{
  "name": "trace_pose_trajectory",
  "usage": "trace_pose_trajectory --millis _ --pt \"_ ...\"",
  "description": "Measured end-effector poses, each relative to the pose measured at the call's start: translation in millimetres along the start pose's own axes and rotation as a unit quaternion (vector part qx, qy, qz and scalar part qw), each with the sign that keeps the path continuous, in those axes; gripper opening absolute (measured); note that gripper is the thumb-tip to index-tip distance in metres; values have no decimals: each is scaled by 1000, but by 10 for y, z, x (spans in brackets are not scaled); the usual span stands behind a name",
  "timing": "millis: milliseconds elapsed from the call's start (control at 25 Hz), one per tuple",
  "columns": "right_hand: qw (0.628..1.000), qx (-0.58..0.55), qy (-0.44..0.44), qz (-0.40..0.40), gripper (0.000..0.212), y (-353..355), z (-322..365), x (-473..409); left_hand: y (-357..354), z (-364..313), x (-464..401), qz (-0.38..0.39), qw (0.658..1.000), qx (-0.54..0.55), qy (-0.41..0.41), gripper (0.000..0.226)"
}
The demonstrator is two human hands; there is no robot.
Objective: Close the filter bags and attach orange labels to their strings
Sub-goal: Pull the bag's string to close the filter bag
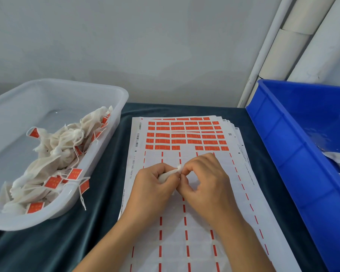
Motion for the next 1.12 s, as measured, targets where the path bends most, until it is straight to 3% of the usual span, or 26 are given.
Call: trace_pose_trajectory --millis 200,520,760,880,1120 --pt "991 -78 -68 80 9 -62 -80 -10 -1 -44 -18 29 1000 6 -12 18" --pt "952 -204 -159 161 11 -163 -173 14 44 -59 -24 11 997 81 2 14" --pt "910 -310 -205 182 8 -176 -205 1 41 -160 -45 14 990 131 -40 15" --pt "885 -359 -220 198 14 -214 -244 2 33 -169 -62 12 986 160 -41 24" --pt "825 -427 -298 221 24 -359 -345 27 49 -113 -68 -8 984 177 -28 21"
Point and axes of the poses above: each hand's wrist, its own x-axis away from the middle knuckle, its own y-axis out of the back of the hand, z = x × y, the point moved 9 cm from there along -x, towards the middle knuckle, and after that the axes turned 15 degrees about -y, right-handed, at the moved point
